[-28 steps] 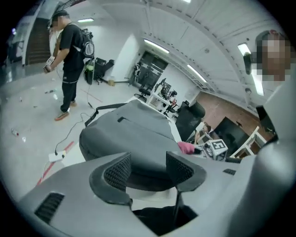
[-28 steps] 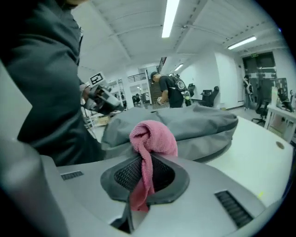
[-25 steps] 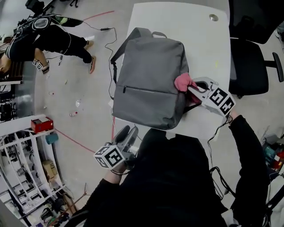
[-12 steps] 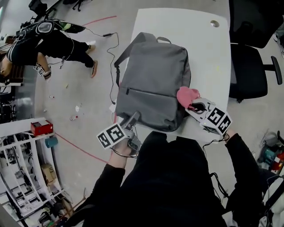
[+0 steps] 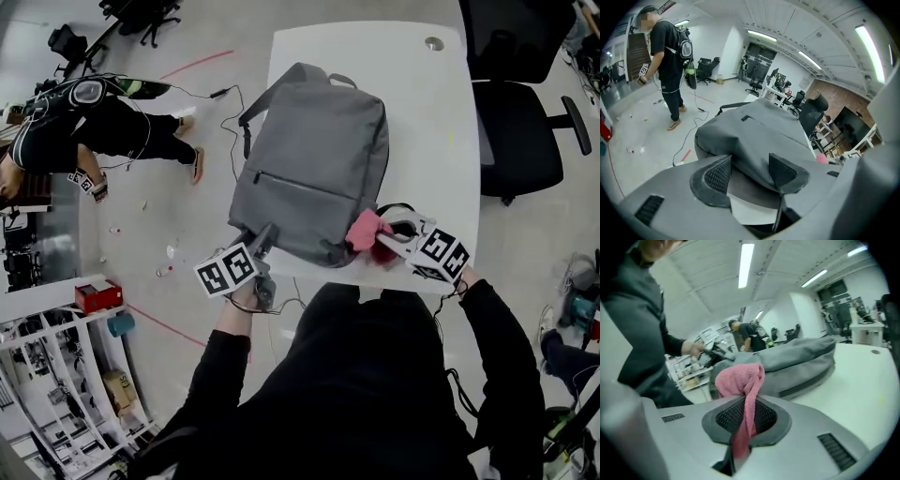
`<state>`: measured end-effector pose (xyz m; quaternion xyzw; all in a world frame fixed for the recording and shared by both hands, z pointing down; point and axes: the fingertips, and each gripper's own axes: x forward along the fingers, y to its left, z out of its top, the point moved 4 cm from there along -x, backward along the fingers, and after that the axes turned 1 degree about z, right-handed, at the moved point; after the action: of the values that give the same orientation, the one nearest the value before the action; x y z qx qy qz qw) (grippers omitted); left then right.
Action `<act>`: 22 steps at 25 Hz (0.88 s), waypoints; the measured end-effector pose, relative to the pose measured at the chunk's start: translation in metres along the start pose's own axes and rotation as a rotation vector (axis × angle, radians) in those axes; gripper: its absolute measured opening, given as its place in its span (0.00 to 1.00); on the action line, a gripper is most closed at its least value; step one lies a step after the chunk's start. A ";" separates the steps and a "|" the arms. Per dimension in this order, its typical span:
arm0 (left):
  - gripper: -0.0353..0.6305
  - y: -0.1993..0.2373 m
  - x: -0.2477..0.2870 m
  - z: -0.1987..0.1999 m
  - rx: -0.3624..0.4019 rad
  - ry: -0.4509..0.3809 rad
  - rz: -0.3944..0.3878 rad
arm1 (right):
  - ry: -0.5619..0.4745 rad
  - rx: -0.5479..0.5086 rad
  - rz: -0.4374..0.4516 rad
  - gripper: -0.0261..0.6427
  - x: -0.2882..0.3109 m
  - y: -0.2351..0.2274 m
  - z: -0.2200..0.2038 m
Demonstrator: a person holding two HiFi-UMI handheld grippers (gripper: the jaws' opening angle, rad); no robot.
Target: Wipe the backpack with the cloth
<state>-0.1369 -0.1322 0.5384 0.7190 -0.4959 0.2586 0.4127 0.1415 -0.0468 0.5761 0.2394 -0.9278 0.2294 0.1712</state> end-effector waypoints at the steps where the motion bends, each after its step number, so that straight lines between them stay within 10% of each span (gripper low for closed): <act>1: 0.44 -0.001 -0.004 -0.001 0.010 -0.004 0.002 | -0.037 0.031 -0.089 0.10 -0.008 -0.030 0.010; 6: 0.44 -0.007 -0.026 -0.014 0.038 -0.023 0.000 | -0.142 0.139 -0.424 0.10 -0.036 -0.147 0.055; 12: 0.44 0.002 -0.051 -0.010 0.075 -0.048 0.033 | -0.193 0.236 -0.427 0.10 -0.025 -0.158 0.063; 17: 0.44 -0.010 -0.086 0.020 0.357 -0.126 0.119 | -0.195 0.230 -0.432 0.10 -0.020 -0.152 0.062; 22: 0.44 -0.106 -0.047 0.060 0.634 -0.143 -0.153 | -0.125 0.147 -0.310 0.10 -0.013 -0.114 0.052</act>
<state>-0.0583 -0.1422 0.4340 0.8631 -0.3631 0.3170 0.1508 0.2012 -0.1573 0.5659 0.4052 -0.8694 0.2519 0.1286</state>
